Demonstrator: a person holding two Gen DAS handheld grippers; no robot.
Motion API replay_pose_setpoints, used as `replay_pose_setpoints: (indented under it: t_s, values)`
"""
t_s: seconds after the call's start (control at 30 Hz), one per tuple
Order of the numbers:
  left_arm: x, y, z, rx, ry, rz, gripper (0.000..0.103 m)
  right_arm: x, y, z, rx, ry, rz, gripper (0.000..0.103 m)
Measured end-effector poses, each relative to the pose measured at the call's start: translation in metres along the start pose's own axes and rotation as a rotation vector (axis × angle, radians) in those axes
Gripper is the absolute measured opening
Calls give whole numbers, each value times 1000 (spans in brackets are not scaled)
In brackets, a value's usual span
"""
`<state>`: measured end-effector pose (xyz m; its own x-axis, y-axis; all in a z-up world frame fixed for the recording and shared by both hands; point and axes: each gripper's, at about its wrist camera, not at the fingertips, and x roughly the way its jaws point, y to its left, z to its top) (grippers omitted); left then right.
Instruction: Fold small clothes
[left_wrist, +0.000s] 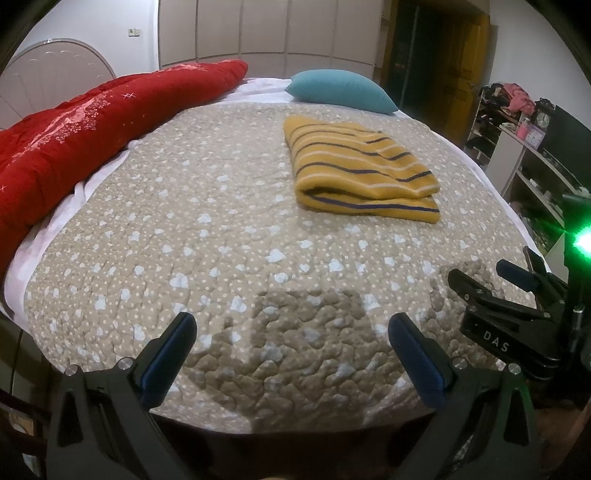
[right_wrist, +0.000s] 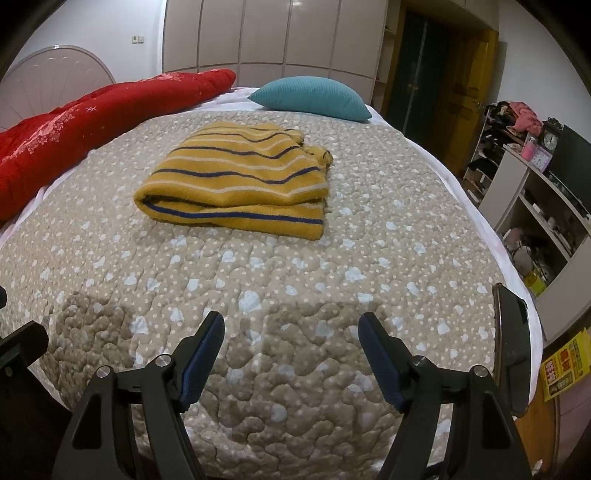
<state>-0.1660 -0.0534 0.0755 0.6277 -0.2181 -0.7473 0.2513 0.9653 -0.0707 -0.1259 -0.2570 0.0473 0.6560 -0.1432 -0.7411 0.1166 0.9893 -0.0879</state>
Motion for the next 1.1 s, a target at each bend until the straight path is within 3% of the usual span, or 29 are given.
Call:
replay_pose_setpoints:
  t_s: [1.1]
  values:
    - [9, 3, -1, -18, 45, -25, 103, 0, 1, -1, -3, 2, -7, 84]
